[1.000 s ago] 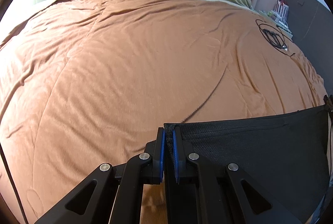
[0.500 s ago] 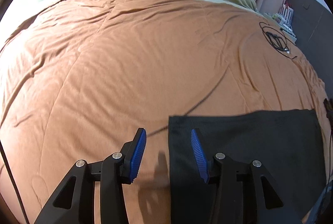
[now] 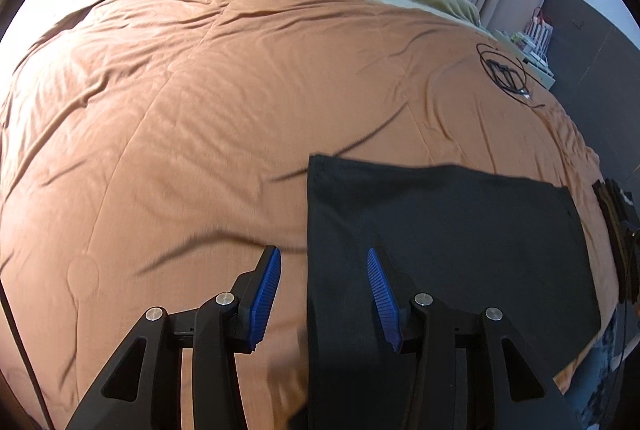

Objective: Fold small clothes
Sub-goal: 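Move both open grippers to the edge of the folded shirt, then close both grippers on the folded shirt edge and lift it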

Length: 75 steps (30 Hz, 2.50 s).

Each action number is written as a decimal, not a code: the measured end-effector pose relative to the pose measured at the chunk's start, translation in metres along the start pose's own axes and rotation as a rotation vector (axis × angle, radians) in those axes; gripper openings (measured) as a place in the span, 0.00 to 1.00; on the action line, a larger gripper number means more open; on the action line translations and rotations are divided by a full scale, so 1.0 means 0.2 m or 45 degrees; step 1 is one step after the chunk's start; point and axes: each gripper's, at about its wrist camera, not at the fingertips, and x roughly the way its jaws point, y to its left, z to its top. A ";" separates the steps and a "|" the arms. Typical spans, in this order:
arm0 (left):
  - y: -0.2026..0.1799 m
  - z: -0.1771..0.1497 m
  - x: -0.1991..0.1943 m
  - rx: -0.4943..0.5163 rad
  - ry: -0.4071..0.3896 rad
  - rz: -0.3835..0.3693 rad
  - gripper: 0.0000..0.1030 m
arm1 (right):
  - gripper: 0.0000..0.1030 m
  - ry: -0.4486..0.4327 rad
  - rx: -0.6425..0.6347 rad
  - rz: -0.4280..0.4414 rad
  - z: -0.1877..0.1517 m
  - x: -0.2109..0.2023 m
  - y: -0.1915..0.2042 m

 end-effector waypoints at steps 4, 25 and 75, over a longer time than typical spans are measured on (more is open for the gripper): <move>-0.01 -0.12 -0.05 -0.005 0.004 -0.004 0.46 | 0.67 0.020 -0.005 0.005 -0.07 -0.07 -0.01; 0.05 -0.60 -0.05 -0.092 0.099 0.013 0.46 | 0.67 0.153 0.059 -0.028 -0.43 -0.11 0.00; 0.22 -0.83 -0.04 -0.579 0.131 -0.289 0.46 | 0.29 0.167 -0.023 0.359 -0.41 0.06 0.47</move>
